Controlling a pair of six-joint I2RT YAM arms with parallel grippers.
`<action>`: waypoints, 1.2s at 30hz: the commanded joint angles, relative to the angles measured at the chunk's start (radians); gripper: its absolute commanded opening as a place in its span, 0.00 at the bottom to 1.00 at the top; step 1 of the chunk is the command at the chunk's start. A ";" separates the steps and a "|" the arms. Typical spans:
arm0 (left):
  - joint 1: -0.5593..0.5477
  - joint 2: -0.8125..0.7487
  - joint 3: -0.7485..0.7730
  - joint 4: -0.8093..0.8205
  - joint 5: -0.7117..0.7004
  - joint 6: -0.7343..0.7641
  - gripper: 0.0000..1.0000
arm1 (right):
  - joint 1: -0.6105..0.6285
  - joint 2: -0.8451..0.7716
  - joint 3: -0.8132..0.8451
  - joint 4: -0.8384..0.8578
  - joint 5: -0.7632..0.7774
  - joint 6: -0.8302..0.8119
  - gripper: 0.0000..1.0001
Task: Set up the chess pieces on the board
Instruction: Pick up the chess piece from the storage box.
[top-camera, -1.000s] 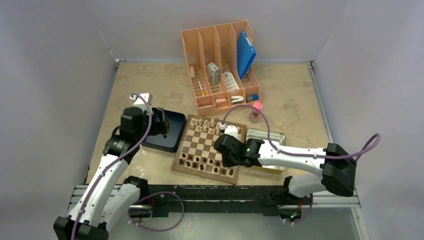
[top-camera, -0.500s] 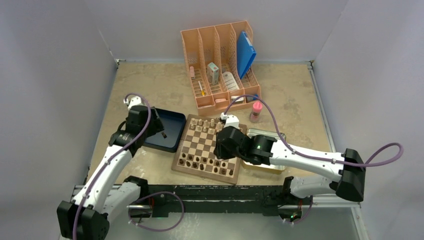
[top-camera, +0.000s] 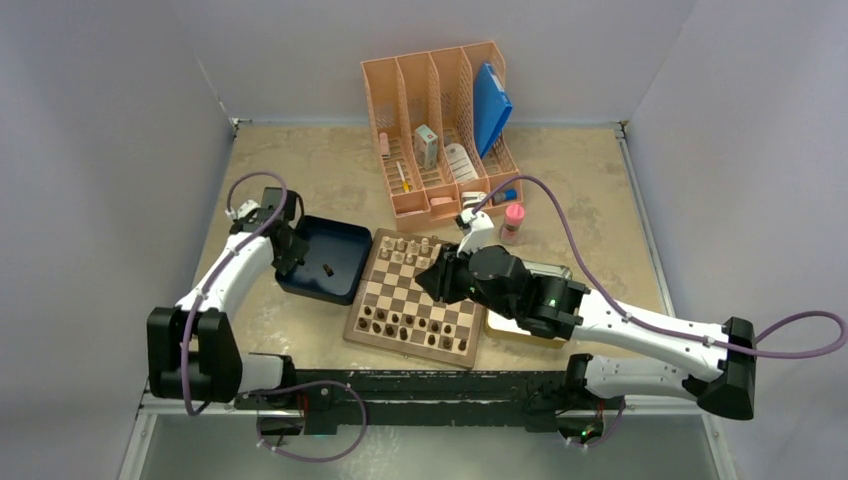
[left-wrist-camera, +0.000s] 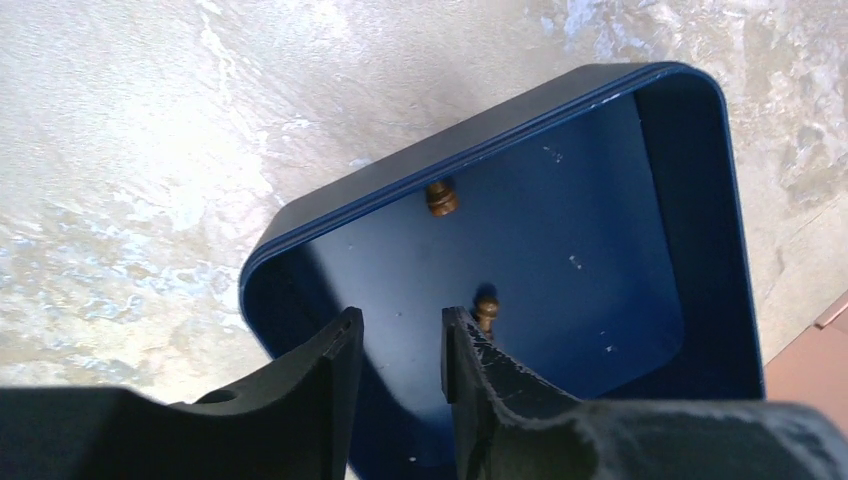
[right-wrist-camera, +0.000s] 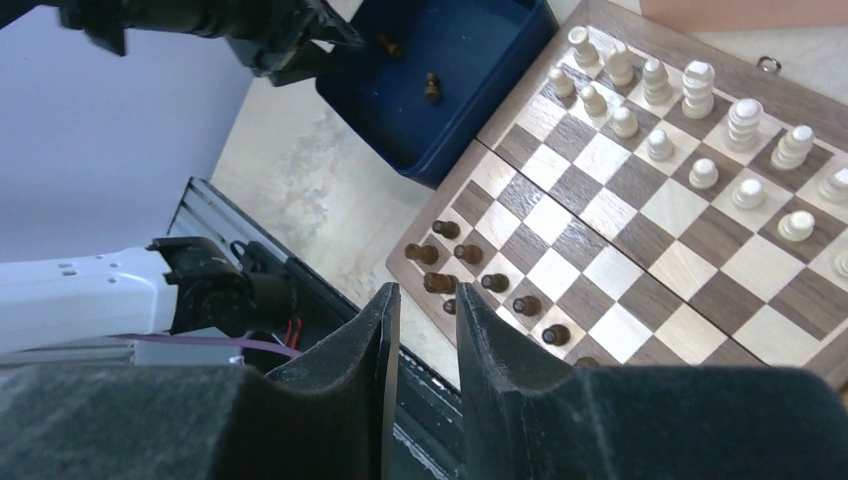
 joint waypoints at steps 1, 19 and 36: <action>0.003 0.081 0.090 0.005 -0.005 -0.144 0.31 | -0.001 -0.023 -0.011 0.099 -0.024 -0.052 0.29; 0.003 0.299 0.166 -0.061 -0.090 -0.340 0.31 | -0.001 -0.135 -0.065 0.100 -0.029 -0.047 0.29; 0.003 0.356 0.187 -0.012 -0.145 -0.361 0.34 | -0.001 -0.099 -0.067 0.112 -0.063 -0.059 0.29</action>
